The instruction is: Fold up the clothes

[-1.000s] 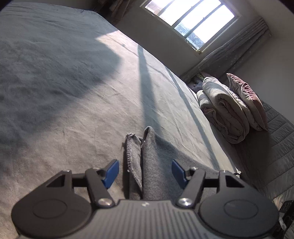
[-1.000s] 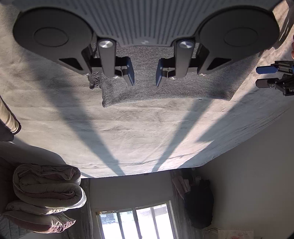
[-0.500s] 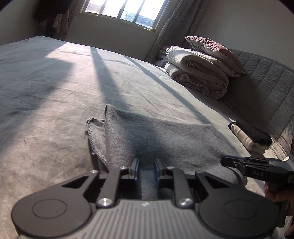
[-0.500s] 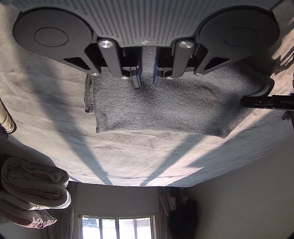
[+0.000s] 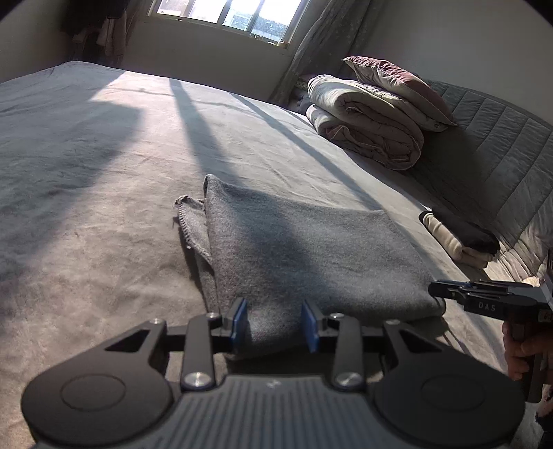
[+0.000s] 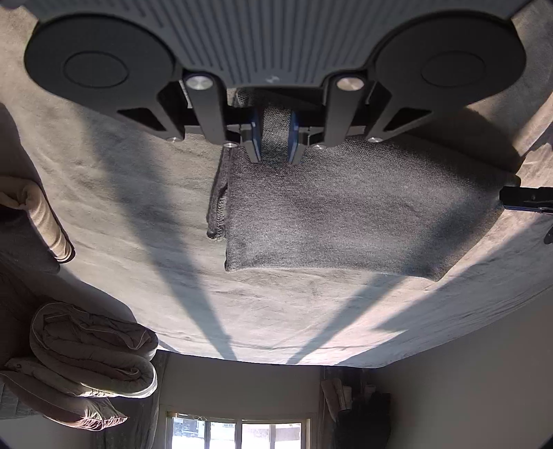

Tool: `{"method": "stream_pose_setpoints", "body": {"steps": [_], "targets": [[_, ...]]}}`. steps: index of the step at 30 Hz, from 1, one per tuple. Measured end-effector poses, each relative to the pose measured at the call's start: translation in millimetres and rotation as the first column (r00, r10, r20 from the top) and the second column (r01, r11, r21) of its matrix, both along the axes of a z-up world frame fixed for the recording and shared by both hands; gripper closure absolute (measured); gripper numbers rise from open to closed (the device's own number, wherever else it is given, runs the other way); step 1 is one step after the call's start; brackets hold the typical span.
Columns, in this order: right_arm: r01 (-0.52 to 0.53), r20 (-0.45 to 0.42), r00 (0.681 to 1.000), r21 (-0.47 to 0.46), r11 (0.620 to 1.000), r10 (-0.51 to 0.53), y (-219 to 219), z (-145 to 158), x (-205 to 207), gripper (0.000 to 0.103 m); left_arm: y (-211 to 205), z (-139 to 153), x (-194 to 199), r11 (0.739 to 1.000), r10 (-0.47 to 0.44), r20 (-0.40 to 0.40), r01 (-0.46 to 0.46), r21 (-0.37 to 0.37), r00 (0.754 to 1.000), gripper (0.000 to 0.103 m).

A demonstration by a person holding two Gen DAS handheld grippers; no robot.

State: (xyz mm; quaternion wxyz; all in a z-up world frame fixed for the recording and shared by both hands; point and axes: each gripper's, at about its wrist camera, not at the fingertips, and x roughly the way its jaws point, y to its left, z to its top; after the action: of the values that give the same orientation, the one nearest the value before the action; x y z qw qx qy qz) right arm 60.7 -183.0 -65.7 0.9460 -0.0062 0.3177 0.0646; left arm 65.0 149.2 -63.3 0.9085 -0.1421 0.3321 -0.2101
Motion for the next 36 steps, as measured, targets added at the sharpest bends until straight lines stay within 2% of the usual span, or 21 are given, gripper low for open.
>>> {"method": "stream_pose_setpoints", "body": {"steps": [1,3,9,15,16,18,20,24,30,33,36], "targets": [[0.010,0.007,1.000,0.018,1.000,-0.010,-4,3,-2,0.082,7,0,0,0.999,0.033,-0.011,-0.034,-0.030,0.999,0.040],[0.008,0.013,1.000,0.061,0.998,-0.009,-7,9,-2,0.078,17,-1,4,0.994,0.078,-0.050,-0.081,-0.071,0.996,0.040],[-0.040,0.025,0.999,0.171,0.984,0.036,-3,21,0,0.078,28,-19,30,0.969,0.157,-0.197,-0.190,-0.160,0.968,0.040],[-0.054,0.017,0.999,0.188,0.981,0.052,1,16,4,0.078,24,-39,44,0.906,0.195,-0.228,-0.264,-0.330,0.954,0.040],[-0.055,0.017,0.998,0.190,0.980,0.053,1,15,4,0.078,22,-42,44,0.901,0.198,-0.219,-0.266,-0.342,0.955,0.043],[-0.057,0.019,0.998,0.195,0.979,0.055,1,15,4,0.078,17,-46,44,0.904,0.197,-0.207,-0.260,-0.341,0.958,0.056],[-0.063,0.021,0.998,0.204,0.977,0.060,3,16,3,0.078,15,-50,44,0.900,0.194,-0.205,-0.257,-0.351,0.959,0.077],[-0.091,0.020,0.996,0.226,0.970,0.089,13,18,4,0.078,18,-47,42,0.871,0.204,-0.216,-0.278,-0.404,0.955,0.084],[-0.138,0.009,0.990,0.262,0.955,0.140,37,19,19,0.078,3,-7,42,0.889,0.202,-0.163,-0.251,-0.384,0.966,0.087],[-0.143,-0.027,0.987,0.297,0.944,0.158,48,9,29,0.078,-5,11,44,0.900,0.192,-0.142,-0.232,-0.370,0.971,0.088],[-0.154,-0.089,0.979,0.287,0.945,0.186,59,-1,35,0.079,-17,25,45,0.907,0.169,-0.130,-0.205,-0.367,0.977,0.089]]}}
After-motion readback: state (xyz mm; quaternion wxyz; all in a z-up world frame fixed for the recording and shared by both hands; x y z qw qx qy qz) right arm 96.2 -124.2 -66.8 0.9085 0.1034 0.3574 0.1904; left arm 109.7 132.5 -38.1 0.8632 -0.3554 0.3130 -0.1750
